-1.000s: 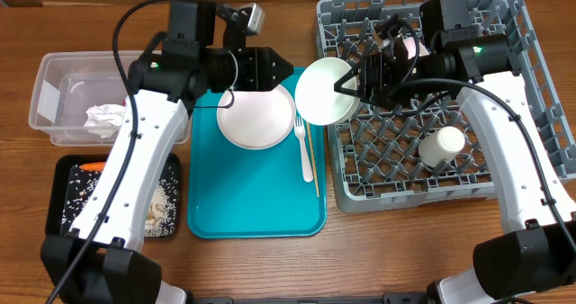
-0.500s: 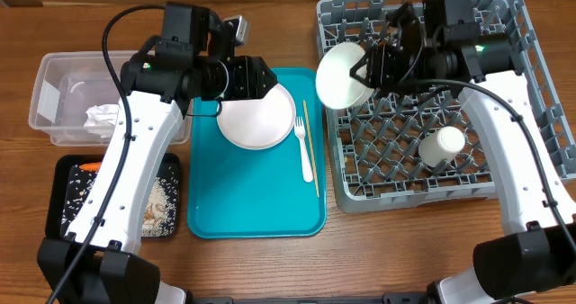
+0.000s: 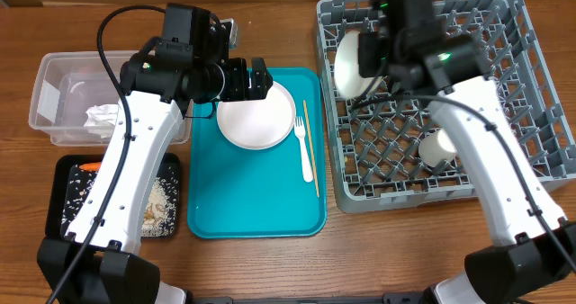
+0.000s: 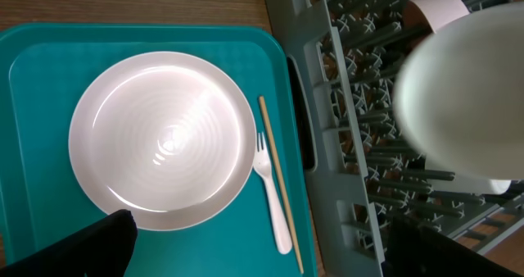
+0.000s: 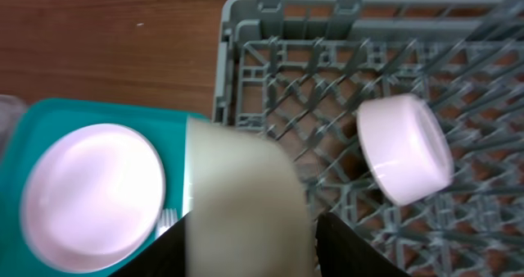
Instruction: Sort waste into correct bins and load items into the dishwasher
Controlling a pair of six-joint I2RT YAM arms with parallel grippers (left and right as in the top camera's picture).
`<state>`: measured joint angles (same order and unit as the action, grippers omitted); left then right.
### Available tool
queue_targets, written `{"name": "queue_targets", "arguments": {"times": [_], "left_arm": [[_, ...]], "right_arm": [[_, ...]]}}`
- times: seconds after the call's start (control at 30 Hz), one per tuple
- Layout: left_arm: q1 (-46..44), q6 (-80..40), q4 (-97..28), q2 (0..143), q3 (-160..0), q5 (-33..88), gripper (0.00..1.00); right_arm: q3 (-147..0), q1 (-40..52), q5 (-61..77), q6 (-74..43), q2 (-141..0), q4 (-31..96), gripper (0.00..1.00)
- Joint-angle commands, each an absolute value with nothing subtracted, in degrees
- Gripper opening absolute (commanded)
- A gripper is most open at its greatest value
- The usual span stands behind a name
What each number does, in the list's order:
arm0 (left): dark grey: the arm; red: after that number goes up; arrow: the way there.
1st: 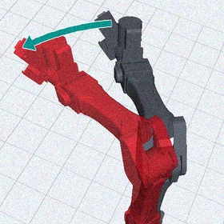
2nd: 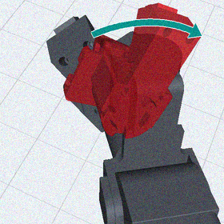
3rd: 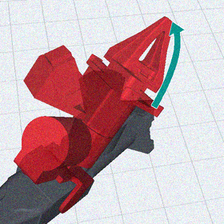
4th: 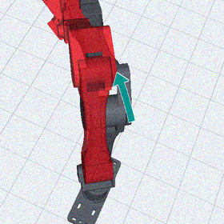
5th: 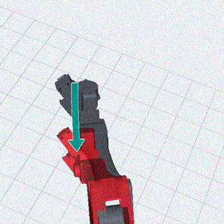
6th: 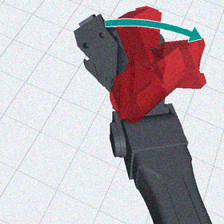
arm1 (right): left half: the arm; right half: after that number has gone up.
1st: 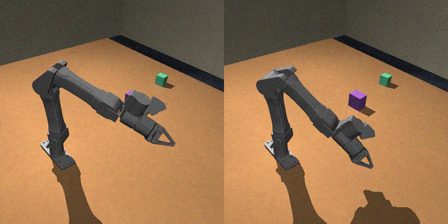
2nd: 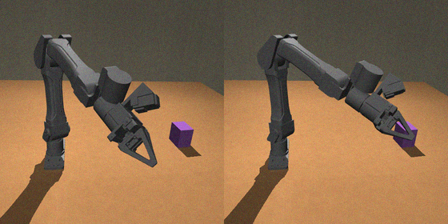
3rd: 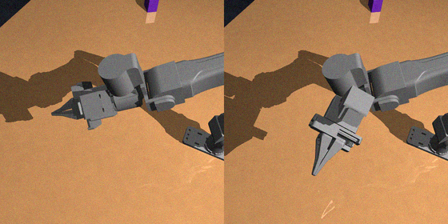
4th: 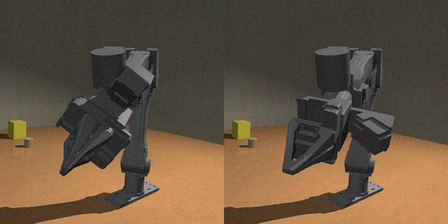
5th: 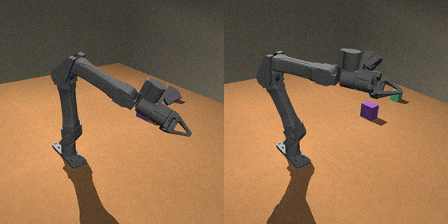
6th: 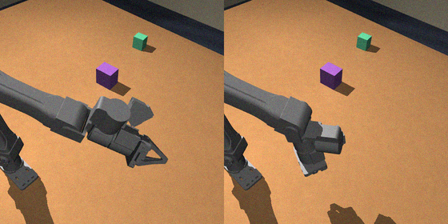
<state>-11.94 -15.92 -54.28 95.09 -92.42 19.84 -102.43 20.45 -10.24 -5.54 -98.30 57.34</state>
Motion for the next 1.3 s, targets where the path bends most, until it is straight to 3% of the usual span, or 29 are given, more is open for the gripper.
{"name": "queue_targets", "arguments": {"times": [0.0, 0.43, 0.67, 0.93, 1.07, 1.1, 1.17, 1.27], "left_arm": [[-11.6, -15.2, -54.2, 93.8, -94.0, 18.9, 1.00], [-11.6, -15.2, -54.2, 93.8, -94.0, 18.9, 1.00], [-11.6, -15.2, -54.2, 93.8, -94.0, 18.9, 1.00], [-11.6, -15.2, -54.2, 93.8, -94.0, 18.9, 1.00], [-11.6, -15.2, -54.2, 93.8, -94.0, 18.9, 1.00], [-11.6, -15.2, -54.2, 93.8, -94.0, 18.9, 1.00], [-11.6, -15.2, -54.2, 93.8, -94.0, 18.9, 1.00], [-11.6, -15.2, -54.2, 93.8, -94.0, 18.9, 1.00]], "right_arm": [[-104.2, 22.2, -24.3, -2.5, -98.9, 56.8, 0.47], [-104.2, 20.1, -24.5, -5.6, -105.4, 55.0, 0.48], [-104.3, 14.0, -8.9, -10.3, -104.9, 60.8, 0.49], [-104.3, 0.7, 26.5, -10.5, -104.8, 62.4, 0.49], [-104.3, -5.3, 32.2, -10.5, -104.8, 65.3, 0.50], [-104.3, -6.4, 32.3, -10.5, -104.8, 66.4, 0.54], [-104.3, -8.1, 32.2, -10.5, -104.8, 69.1, 0.75], [-104.2, -9.3, 32.3, -9.0, -104.9, 73.8, 0.87]]}}
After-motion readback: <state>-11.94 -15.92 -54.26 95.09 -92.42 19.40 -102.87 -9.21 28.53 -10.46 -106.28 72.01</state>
